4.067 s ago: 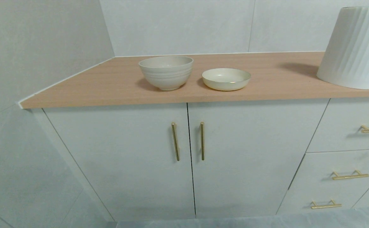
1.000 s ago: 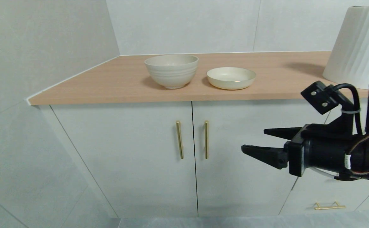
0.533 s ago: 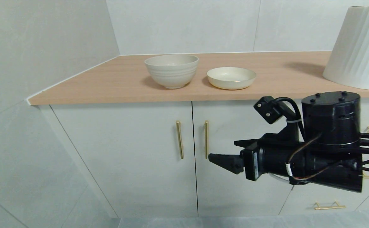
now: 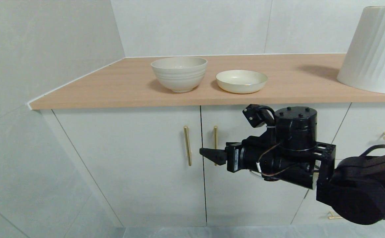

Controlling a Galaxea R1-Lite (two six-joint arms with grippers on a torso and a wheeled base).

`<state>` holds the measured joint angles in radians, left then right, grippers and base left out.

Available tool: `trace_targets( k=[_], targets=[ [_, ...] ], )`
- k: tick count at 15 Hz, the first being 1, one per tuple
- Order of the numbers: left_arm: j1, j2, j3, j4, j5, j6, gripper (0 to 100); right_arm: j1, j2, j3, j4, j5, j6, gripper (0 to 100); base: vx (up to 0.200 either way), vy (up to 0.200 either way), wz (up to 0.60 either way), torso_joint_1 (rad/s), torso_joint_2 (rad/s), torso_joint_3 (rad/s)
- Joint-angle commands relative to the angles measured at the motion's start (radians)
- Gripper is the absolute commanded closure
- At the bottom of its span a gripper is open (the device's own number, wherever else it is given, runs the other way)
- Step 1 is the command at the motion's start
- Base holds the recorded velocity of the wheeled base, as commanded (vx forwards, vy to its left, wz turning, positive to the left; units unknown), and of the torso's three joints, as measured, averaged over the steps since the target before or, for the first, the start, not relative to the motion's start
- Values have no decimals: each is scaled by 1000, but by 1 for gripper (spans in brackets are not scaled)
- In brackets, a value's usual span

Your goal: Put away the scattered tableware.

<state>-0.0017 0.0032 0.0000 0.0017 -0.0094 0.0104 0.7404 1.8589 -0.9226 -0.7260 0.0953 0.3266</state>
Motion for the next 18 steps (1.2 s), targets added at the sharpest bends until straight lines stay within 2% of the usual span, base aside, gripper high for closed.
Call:
trace_targets(
  k=[1,10,18],
  targets=[
    [0,0,0,0,0,0,0,-30,126,-19,-78,-3,0,0,0,0,0,0,0,0],
    [0,0,0,0,0,0,0,-30,223,-55,-225,0,66,0,0,0,0,0,0,0],
    [0,0,0,0,0,0,0,-3,210,-45,-228,11,118,0,0,0,0,0,0,0]
  ],
)
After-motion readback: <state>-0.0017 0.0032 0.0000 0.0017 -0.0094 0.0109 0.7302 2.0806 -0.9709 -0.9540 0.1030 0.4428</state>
